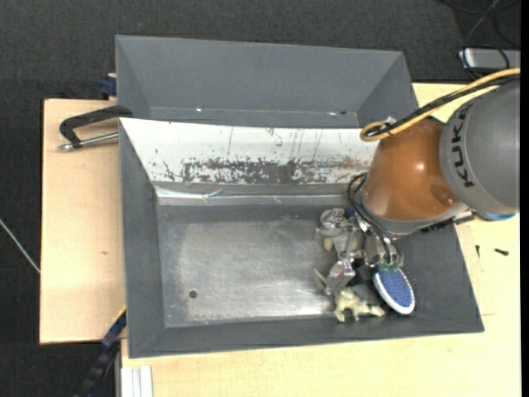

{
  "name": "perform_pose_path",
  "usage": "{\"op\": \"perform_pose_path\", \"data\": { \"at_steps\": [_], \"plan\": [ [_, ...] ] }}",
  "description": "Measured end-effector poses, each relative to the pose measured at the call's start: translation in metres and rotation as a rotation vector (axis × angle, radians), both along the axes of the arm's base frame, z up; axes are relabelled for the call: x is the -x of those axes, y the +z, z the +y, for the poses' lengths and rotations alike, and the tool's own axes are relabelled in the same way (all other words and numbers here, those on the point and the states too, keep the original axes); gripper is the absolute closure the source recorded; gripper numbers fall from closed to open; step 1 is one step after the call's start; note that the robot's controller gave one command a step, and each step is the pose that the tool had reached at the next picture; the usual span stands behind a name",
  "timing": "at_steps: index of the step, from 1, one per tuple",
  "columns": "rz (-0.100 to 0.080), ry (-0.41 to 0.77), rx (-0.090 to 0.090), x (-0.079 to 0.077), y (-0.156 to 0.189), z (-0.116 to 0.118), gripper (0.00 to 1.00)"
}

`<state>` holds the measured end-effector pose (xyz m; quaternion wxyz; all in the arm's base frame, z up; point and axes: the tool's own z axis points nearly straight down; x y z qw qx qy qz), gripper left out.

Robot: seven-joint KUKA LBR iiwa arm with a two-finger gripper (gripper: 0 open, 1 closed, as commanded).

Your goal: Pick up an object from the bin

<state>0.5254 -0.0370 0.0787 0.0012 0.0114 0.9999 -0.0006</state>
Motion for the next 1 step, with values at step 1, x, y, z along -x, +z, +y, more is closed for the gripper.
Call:
{"op": "perform_pose_path", "data": {
  "at_steps": [1],
  "plan": [
    [-0.011, 0.0, -0.012, 0.0019, 0.0064, -0.0625, 0.0]
  ]
}}
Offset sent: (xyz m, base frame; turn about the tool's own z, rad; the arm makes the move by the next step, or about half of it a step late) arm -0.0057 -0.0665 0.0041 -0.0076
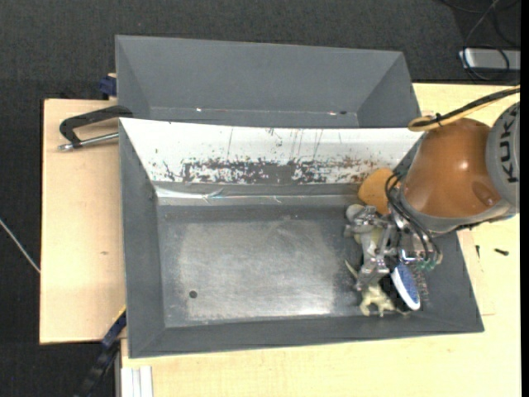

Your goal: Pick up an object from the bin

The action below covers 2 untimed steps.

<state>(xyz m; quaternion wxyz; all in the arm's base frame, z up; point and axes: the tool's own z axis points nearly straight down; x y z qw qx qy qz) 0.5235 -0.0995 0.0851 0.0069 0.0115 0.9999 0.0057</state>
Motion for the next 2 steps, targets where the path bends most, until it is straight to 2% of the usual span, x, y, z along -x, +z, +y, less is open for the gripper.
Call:
{"op": "perform_pose_path", "data": {
  "at_steps": [1, 2],
  "plan": [
    [0.016, 0.011, 0.002, 0.0035, -0.0023, 0.0023, 1.0],
    [0.008, 0.012, 0.002, 0.0016, -0.002, 0.0027, 0.0]
  ]
}}
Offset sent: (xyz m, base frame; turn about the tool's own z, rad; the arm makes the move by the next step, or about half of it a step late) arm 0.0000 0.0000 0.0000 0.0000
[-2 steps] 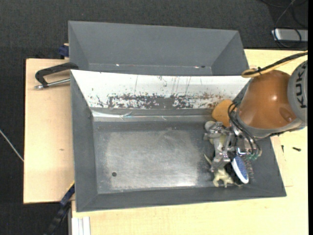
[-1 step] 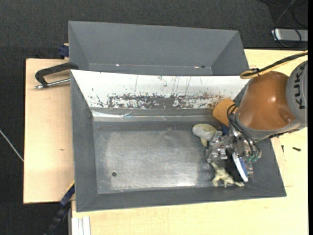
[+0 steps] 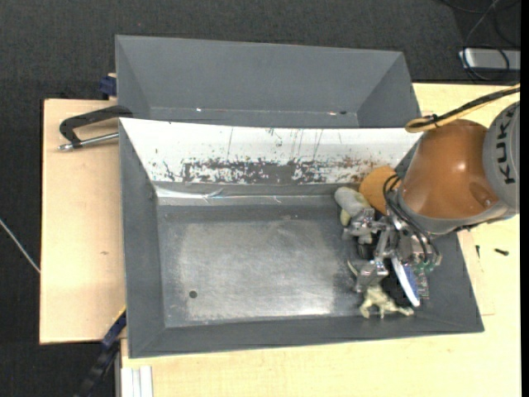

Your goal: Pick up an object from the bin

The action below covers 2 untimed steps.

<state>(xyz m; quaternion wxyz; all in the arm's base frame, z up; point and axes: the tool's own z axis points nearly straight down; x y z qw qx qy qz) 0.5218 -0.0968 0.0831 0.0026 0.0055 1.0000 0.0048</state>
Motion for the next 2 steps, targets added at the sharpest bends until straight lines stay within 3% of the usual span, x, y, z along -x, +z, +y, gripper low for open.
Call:
{"op": "perform_pose_path", "data": {
  "at_steps": [1, 2],
  "plan": [
    [-0.034, 0.053, 0.0, -0.03, 0.0128, -0.0454, 0.0],
    [-0.025, 0.053, 0.002, -0.0272, 0.0116, -0.0468, 1.0]
  ]
}}
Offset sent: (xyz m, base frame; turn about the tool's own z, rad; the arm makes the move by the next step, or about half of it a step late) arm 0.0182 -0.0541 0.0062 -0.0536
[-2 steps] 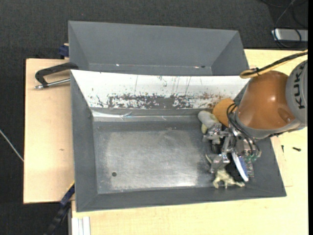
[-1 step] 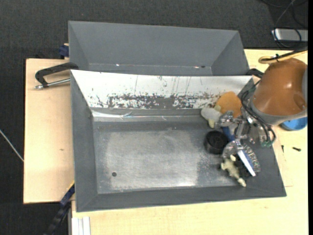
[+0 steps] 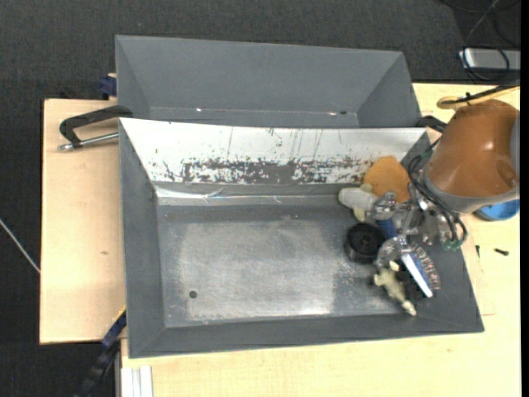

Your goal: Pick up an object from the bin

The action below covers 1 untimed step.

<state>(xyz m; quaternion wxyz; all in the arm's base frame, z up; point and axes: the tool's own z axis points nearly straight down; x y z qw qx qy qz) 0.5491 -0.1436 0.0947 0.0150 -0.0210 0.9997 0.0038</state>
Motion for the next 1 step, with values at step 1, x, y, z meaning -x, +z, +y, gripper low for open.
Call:
{"op": "perform_pose_path", "data": {
  "at_steps": [1],
  "plan": [
    [0.015, -0.021, 0.01, -0.0037, 0.0892, 0.0007, 1.0]
  ]
}}
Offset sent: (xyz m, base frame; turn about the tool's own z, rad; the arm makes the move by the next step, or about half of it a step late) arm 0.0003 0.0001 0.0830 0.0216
